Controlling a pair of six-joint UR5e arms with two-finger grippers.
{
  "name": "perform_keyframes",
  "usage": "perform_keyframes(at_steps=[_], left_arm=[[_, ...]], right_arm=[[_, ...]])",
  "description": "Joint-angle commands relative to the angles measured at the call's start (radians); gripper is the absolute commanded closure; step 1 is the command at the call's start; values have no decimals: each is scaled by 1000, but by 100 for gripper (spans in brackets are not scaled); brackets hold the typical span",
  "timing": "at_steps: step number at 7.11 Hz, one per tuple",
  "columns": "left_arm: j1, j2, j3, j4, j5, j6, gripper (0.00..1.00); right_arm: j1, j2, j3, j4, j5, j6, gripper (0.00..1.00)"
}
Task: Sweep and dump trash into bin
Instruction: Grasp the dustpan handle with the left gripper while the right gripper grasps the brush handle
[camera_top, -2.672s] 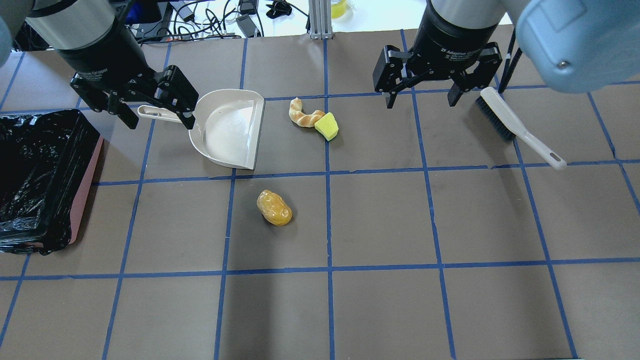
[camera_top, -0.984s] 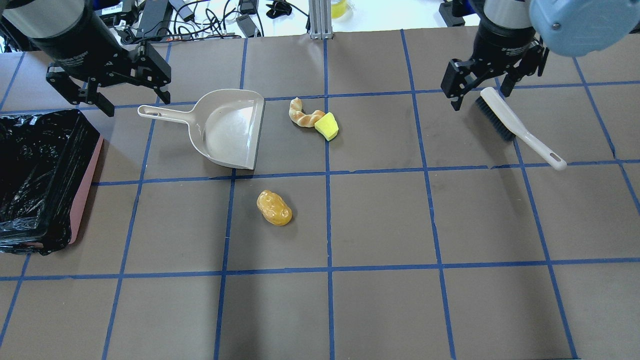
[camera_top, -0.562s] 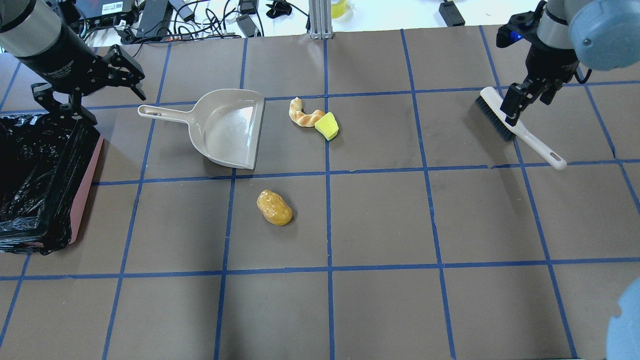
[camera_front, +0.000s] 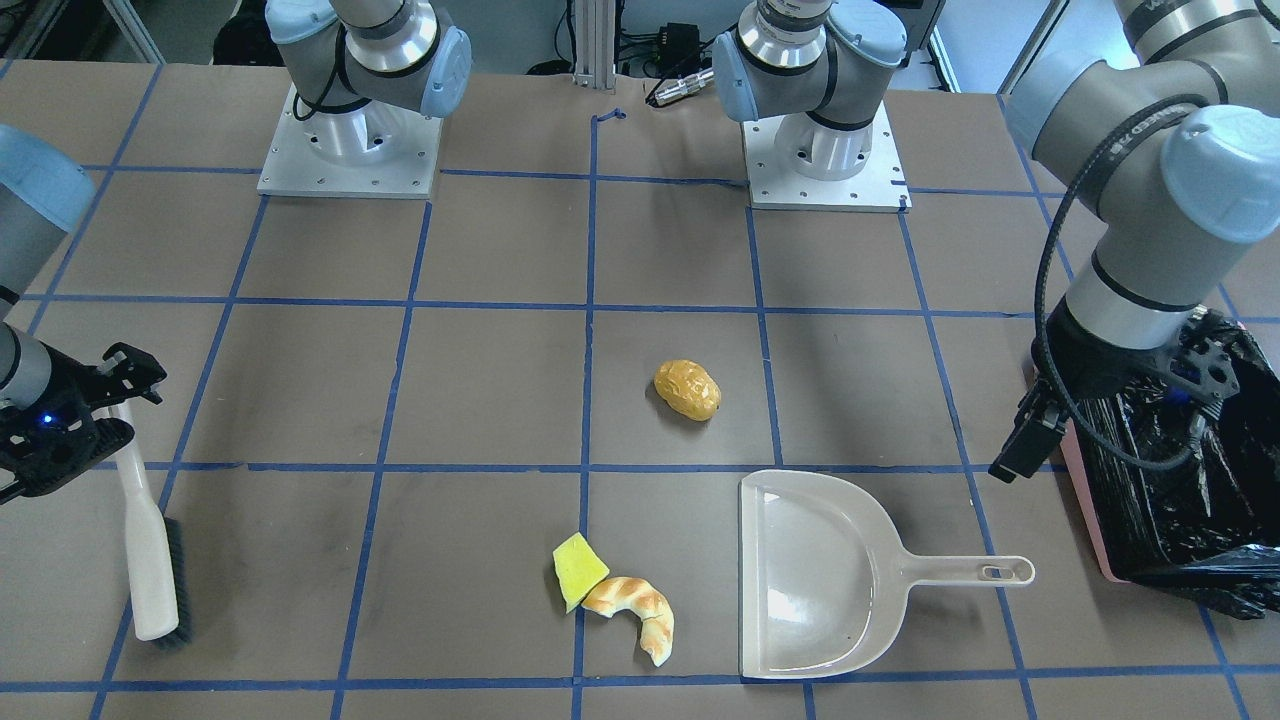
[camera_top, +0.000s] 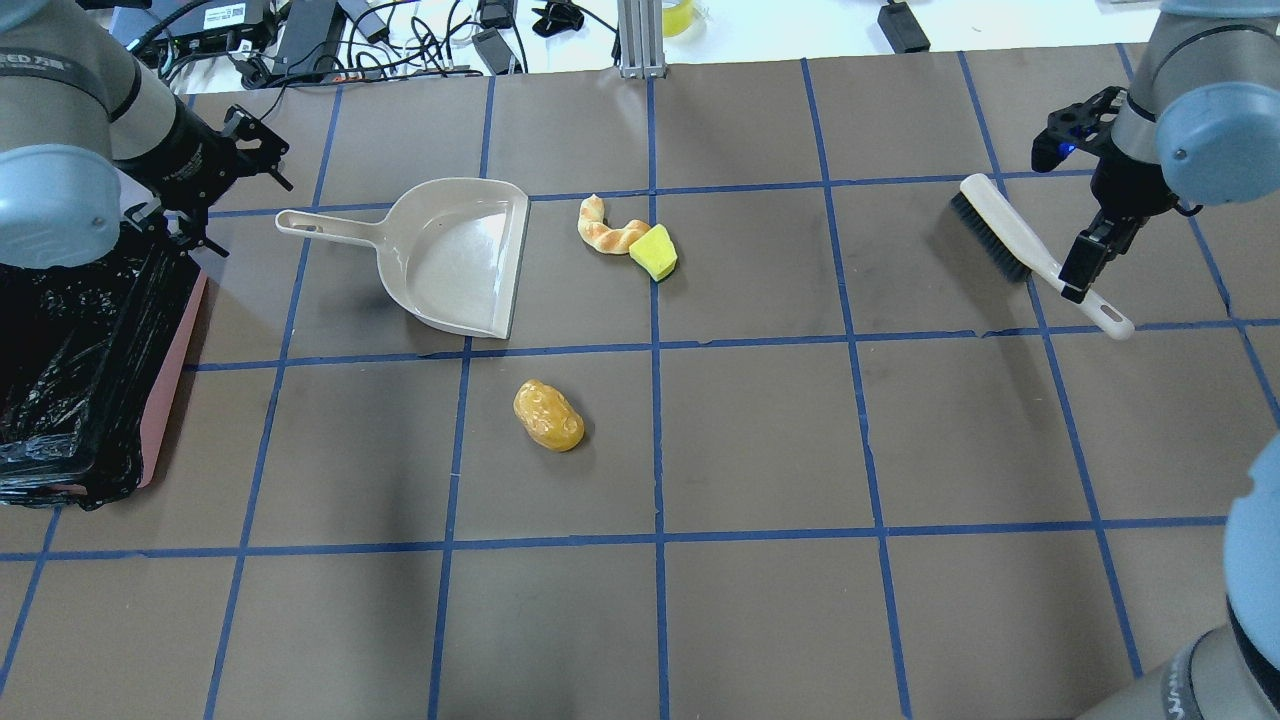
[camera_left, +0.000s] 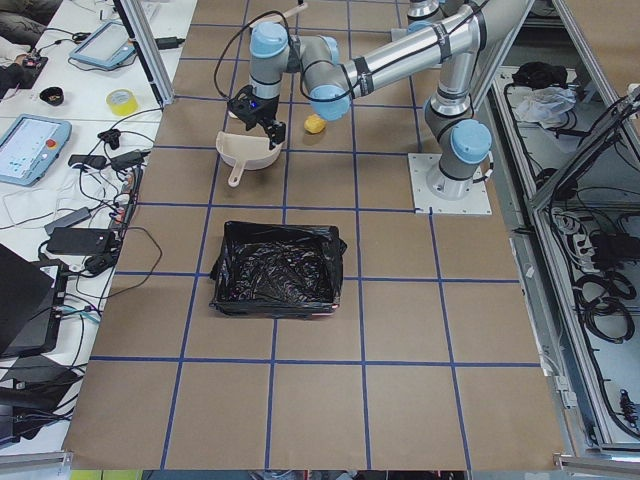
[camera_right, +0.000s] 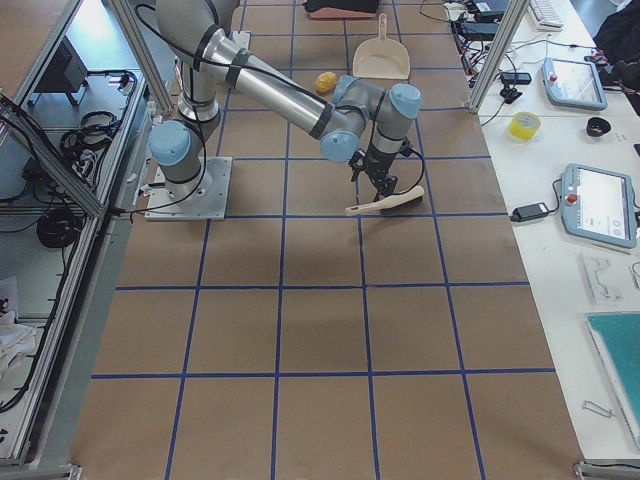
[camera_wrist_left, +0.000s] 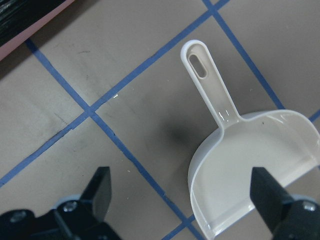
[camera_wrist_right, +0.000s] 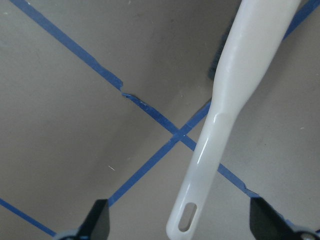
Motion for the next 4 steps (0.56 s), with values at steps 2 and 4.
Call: perform_keyframes(at_steps=[2,4], left_arm=[[-4,-146,91,80,6,-317,2],[-18,-216,95,114,4,-442,3]], right_arm=[[-43,16,121,-204,-4,-23,0],[-43,27,126,-219,-1,-6,1]])
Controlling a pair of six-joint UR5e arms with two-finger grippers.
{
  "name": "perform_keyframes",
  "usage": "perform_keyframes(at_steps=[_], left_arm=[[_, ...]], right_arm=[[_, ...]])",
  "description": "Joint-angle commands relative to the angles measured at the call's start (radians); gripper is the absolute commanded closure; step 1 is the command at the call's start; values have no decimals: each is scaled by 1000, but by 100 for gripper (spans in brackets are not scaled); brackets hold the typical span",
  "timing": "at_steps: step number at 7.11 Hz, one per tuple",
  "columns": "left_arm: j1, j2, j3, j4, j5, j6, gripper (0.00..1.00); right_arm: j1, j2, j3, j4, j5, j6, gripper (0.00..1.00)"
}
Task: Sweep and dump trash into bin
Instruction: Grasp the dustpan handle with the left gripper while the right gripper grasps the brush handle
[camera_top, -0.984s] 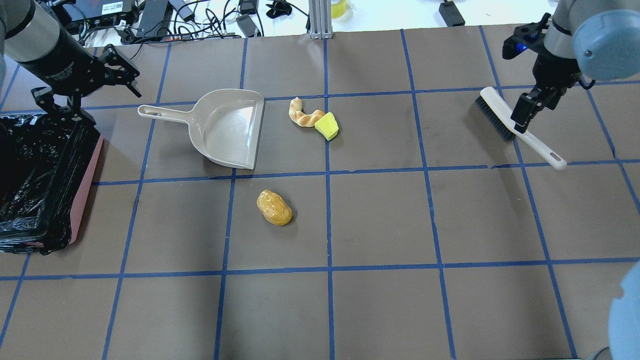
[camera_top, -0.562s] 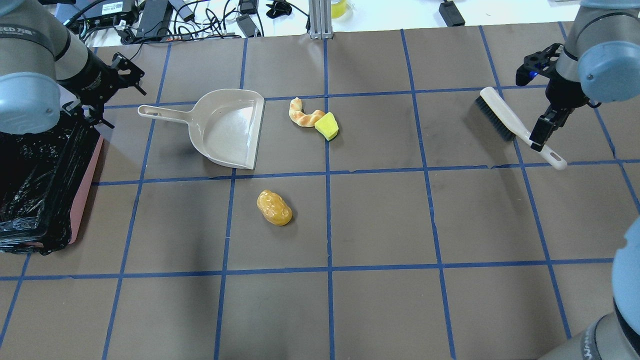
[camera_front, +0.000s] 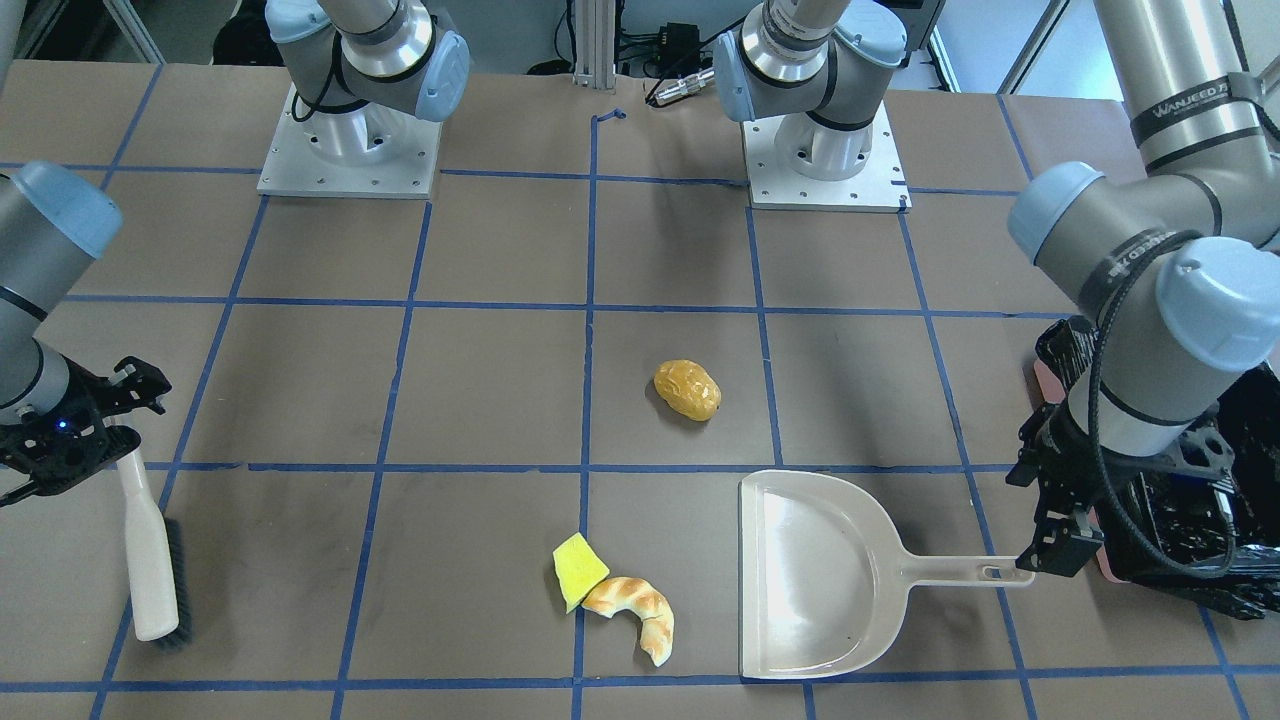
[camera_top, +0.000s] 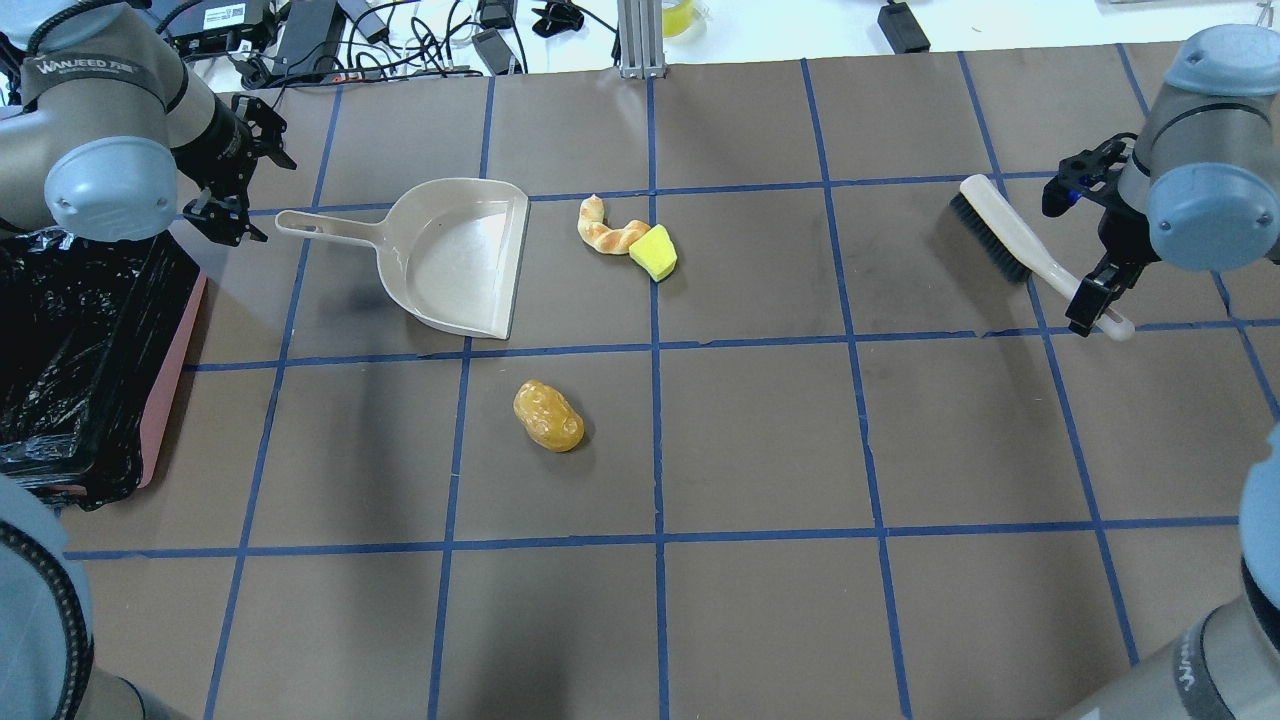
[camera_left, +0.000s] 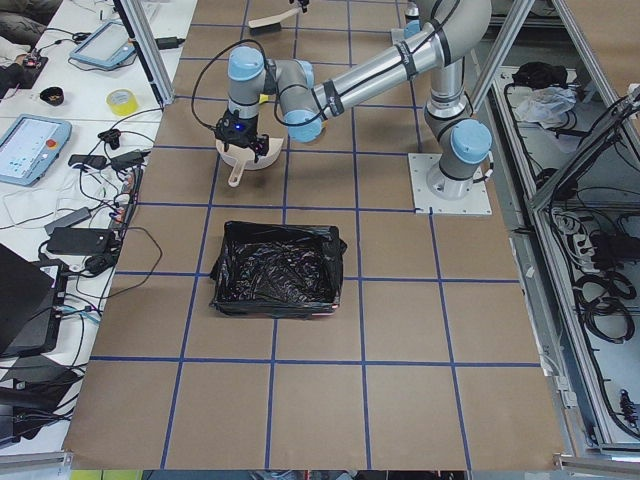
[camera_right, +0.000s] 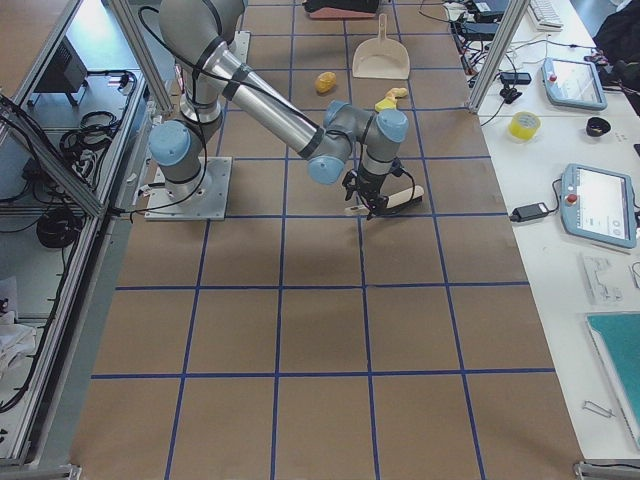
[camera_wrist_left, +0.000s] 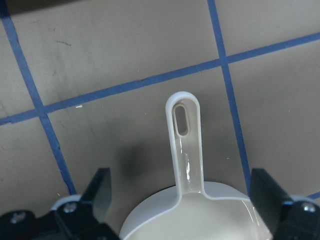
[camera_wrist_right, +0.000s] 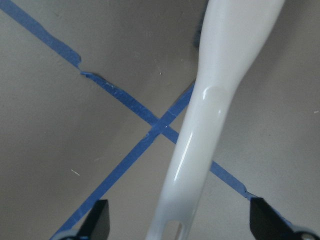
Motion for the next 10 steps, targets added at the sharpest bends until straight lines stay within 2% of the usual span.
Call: perform_keyframes(at_steps=[1,2,3,6,7,8,9,10], left_arm=[[-28,-52,6,16,10,-114,3],[-35,-78,6,16,10,-161,3],[-36,-101,9,19,13,-166,3],[-36,-173,67,54,27,-168,3],[-36,-179,69,56,26,-172,3],[-36,-185,69,56,27,-172,3],[-41,-184,69,59,26,-172,61],[-44,-178,69,76,10,-192,100]], right_arm=[[0,9,6,-24,9,31,9],[-1,10,7,-23,10,33,20],[0,10,0,-21,10,34,41],[0,9,-2,-12,10,50,83],[0,9,-2,-11,9,50,96],[0,7,-2,-11,9,59,100],[2,-5,-8,0,7,88,100],[13,-34,-25,43,6,169,100]])
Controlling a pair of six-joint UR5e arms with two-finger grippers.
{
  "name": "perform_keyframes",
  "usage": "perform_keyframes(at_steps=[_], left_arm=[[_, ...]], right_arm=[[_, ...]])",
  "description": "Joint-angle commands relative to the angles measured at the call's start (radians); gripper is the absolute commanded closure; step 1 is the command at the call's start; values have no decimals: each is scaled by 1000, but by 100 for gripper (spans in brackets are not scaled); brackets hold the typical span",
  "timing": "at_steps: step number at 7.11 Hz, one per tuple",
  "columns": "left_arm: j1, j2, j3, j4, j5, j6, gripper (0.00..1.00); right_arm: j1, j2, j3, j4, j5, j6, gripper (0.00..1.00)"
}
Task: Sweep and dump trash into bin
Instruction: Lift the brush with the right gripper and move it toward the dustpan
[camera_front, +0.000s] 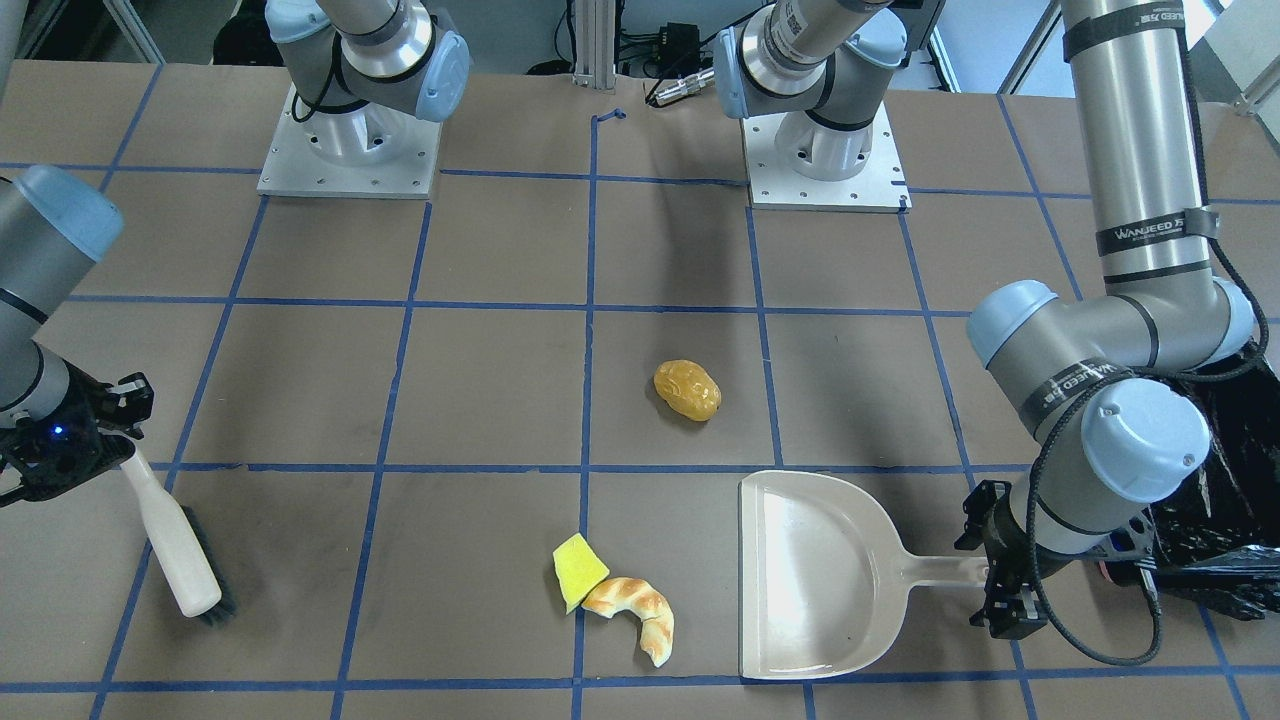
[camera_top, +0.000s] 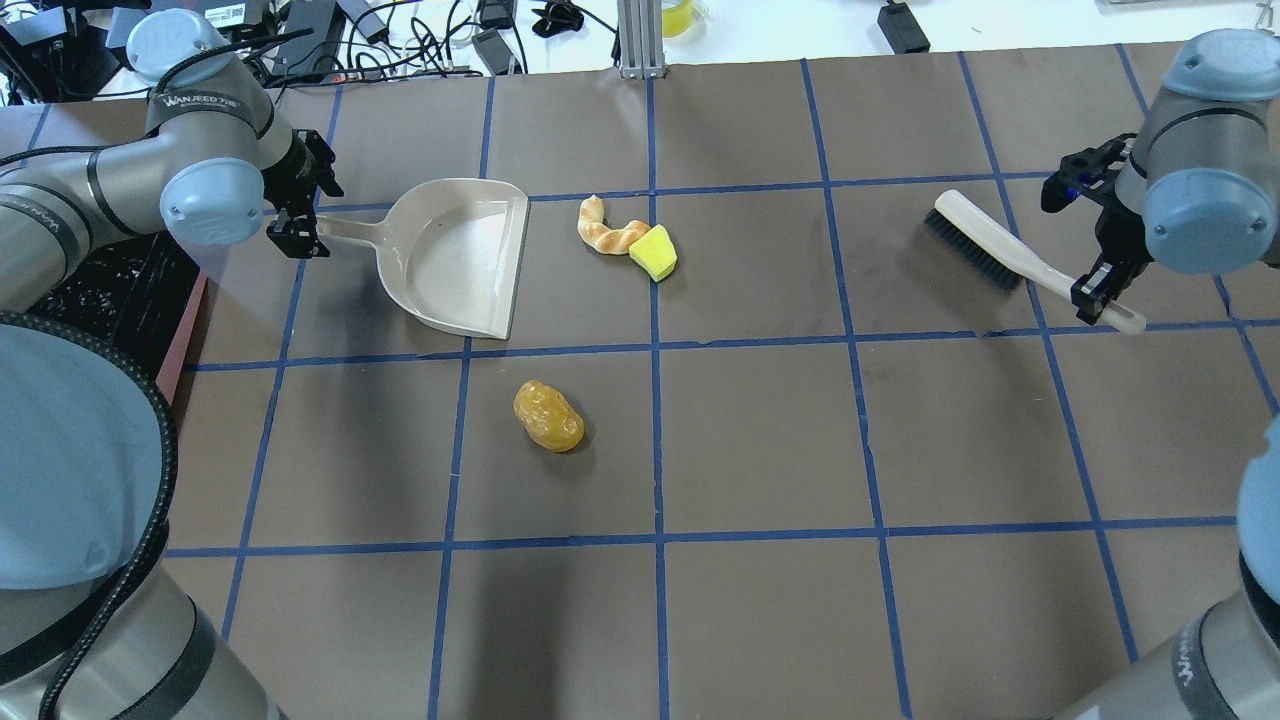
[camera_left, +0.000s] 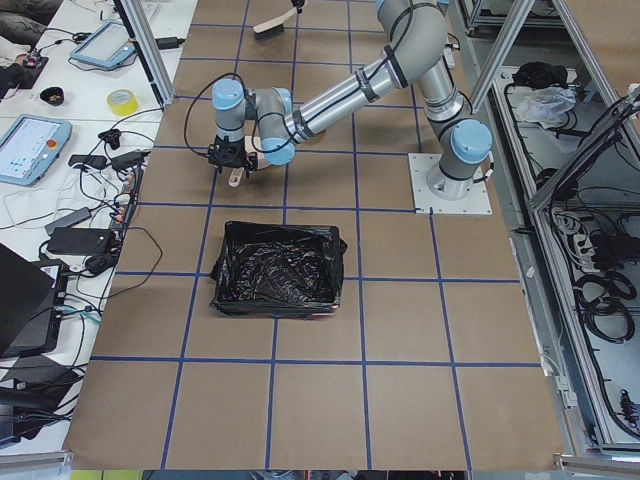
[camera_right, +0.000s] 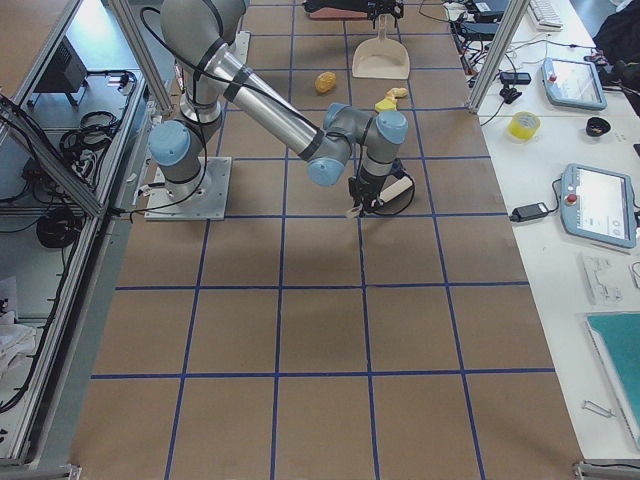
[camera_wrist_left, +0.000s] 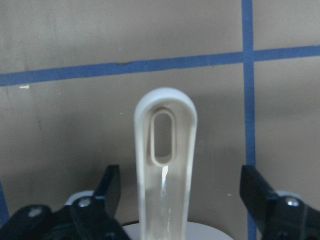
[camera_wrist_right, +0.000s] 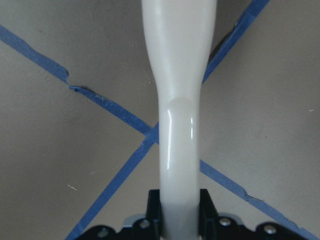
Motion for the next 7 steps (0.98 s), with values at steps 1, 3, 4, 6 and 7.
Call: perform_keyframes(at_steps=[1,3,4,6,7], left_arm=[[-4,2,-4,24,-14,-17,100],[-5,14,-3,25,-14,-8,100],[-8,28,4,28,-9,2,100],[-75,68,30,26,17,20,100],[-123,51,30,31,120,22,100]], right_arm=[[51,-52,-42,136,3,195,100],[180,-88,-97,273,1,452,100],[252,-88,-99,286,3,616,100],[408,-85,-99,310,20,902,100],[467,-86,-101,321,32,1032,100]])
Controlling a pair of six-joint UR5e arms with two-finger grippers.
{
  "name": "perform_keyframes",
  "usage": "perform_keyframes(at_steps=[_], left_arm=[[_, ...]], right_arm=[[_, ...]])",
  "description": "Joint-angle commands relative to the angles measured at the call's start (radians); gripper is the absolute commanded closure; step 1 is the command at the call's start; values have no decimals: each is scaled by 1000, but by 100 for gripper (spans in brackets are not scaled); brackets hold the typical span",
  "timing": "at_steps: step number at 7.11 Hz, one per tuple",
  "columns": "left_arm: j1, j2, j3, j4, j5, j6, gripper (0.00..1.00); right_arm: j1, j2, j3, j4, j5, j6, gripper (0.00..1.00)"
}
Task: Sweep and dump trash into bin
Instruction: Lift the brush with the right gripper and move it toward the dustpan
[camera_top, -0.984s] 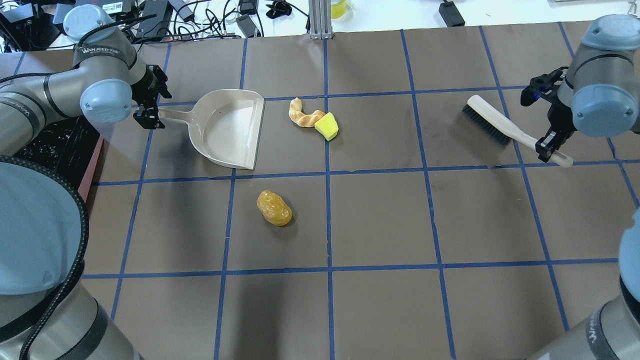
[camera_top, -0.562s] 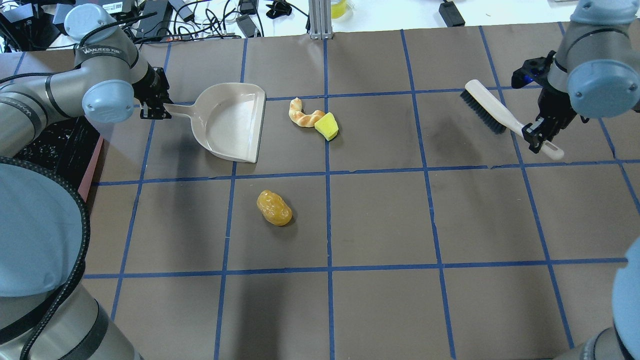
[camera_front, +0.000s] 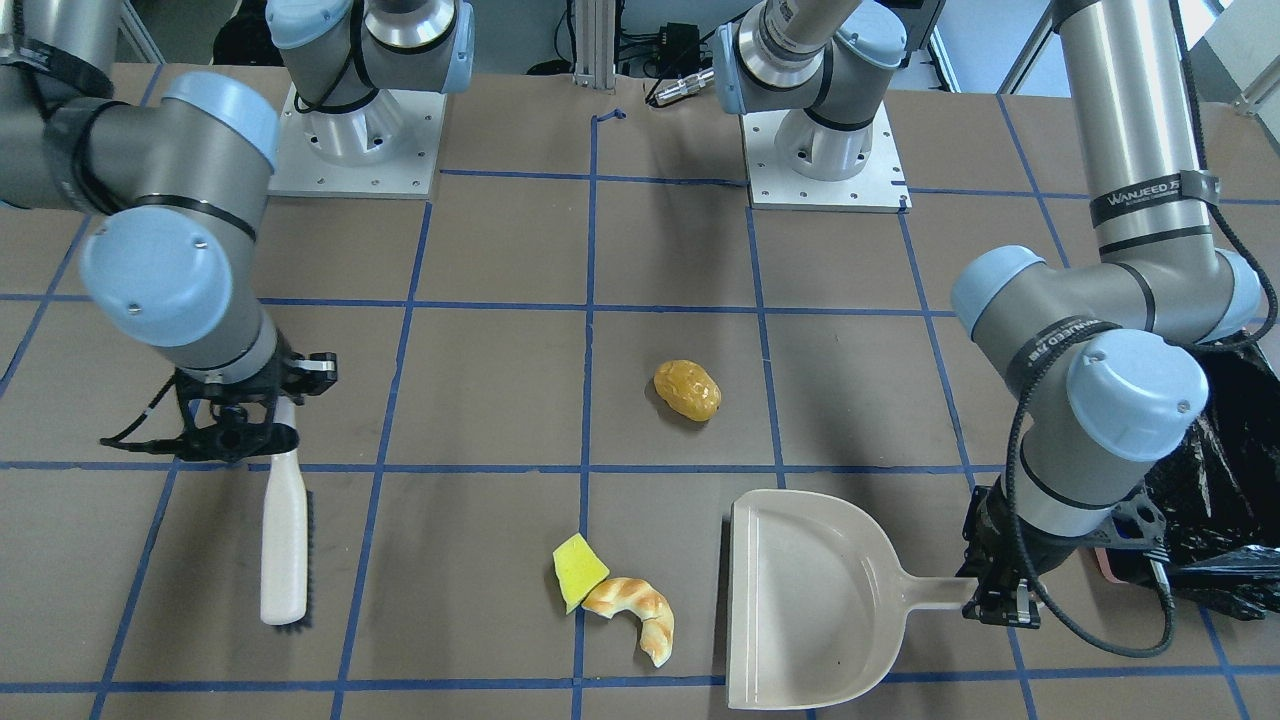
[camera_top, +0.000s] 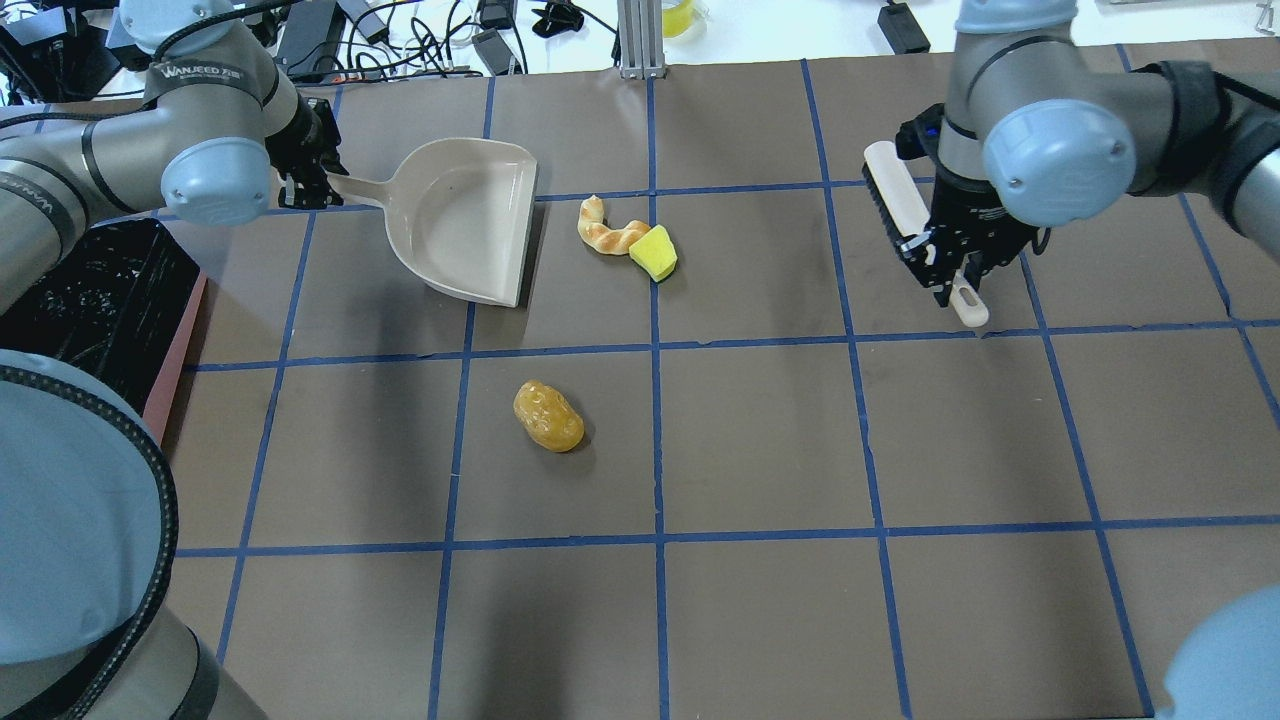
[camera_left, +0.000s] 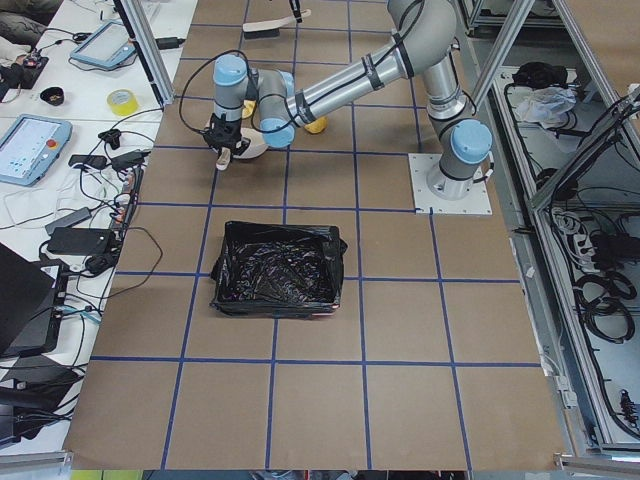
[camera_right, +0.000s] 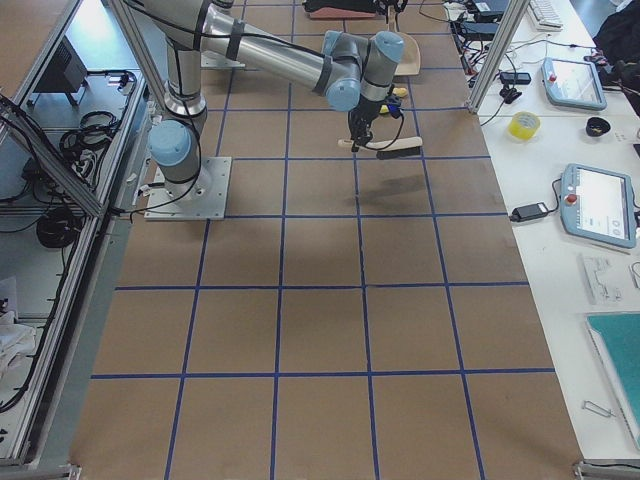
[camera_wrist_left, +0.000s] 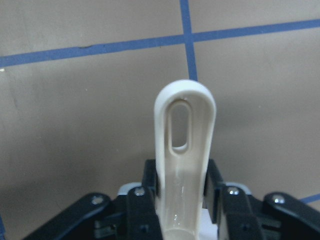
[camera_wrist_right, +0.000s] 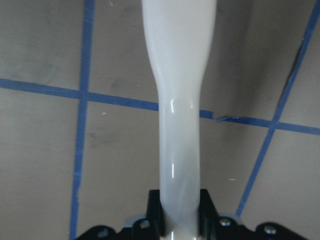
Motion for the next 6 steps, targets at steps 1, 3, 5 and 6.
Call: perform_keyframes(at_steps=[1,3,5,6], left_arm=[[-68,-18,0,59,103,-13,100],[-74,-53,-8,61,101,-101,100],[-74,-98,-3,102,101,-100,100],[-74,-107,1,104,101,-98,100]], right_arm=[[123,6,0,24,72,283,100],[140,7,0,54,153,372,100],[267,53,-32,51,247,554,100],[291,78,-55,20,259,615,100]])
